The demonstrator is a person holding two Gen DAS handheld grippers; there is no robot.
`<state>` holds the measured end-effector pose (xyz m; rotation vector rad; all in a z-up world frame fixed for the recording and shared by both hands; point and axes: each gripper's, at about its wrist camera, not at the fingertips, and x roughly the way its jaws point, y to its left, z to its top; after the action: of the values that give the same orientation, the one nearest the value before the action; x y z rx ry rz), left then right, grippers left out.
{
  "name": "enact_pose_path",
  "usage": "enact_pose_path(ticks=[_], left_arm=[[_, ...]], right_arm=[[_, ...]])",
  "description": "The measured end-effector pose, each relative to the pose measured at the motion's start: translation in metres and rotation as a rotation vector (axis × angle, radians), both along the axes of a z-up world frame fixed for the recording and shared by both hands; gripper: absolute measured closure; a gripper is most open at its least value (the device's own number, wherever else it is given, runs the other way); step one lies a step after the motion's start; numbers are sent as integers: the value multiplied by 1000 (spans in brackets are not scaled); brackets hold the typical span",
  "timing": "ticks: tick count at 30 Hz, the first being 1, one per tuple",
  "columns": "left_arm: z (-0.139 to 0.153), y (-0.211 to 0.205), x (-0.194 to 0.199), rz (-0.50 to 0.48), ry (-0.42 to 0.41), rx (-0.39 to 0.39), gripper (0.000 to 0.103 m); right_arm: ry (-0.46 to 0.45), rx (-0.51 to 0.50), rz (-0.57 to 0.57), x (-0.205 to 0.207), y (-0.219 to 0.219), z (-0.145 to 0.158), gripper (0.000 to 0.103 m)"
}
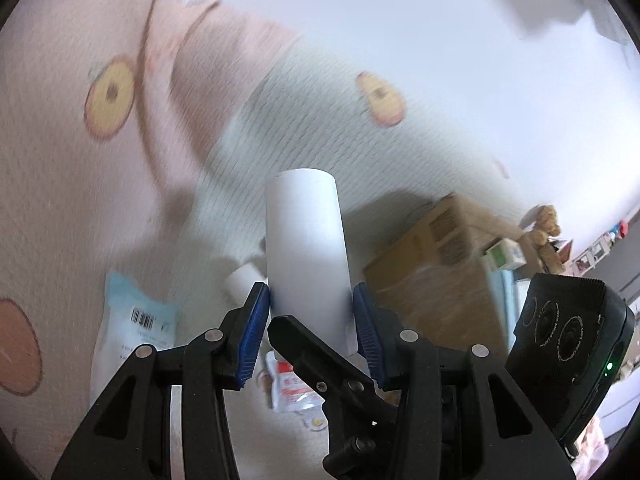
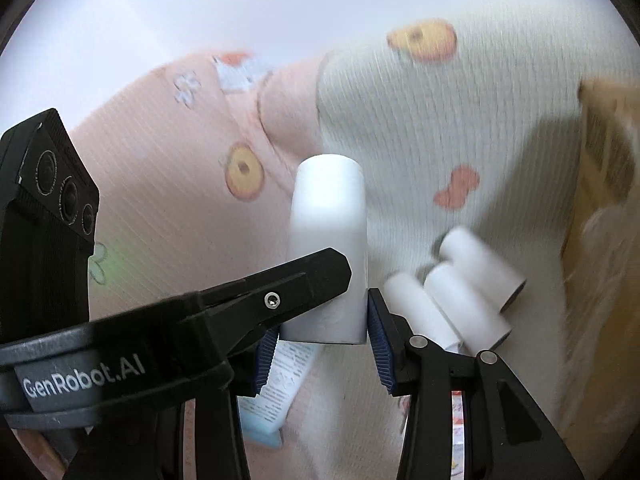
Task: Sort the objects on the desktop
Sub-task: 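Close the right tool on the white tube and lift it, then carry the held tube with the right tool into the cardboard box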
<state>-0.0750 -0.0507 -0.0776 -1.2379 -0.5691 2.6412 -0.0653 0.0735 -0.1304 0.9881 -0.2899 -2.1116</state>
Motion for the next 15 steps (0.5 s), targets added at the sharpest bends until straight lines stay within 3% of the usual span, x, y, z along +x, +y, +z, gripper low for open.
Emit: enact_pose_path(ticks=[3, 7, 10, 11, 15], left_arm=[[22, -1, 7, -25, 42, 5, 56], [42, 13, 6, -54, 83, 22, 56], [65, 18, 8, -77, 119, 32, 56], [71, 21, 4, -87, 126, 41, 56], [87, 29, -7, -109, 148, 70, 56]], right_arm=[[46, 7, -17, -22, -17, 2, 64], [94, 37, -40, -20, -2, 31, 64], [146, 72, -50, -20, 10, 60, 64], [165, 86, -54, -11, 21, 85, 64], [249, 163, -54, -11, 29, 113, 64]])
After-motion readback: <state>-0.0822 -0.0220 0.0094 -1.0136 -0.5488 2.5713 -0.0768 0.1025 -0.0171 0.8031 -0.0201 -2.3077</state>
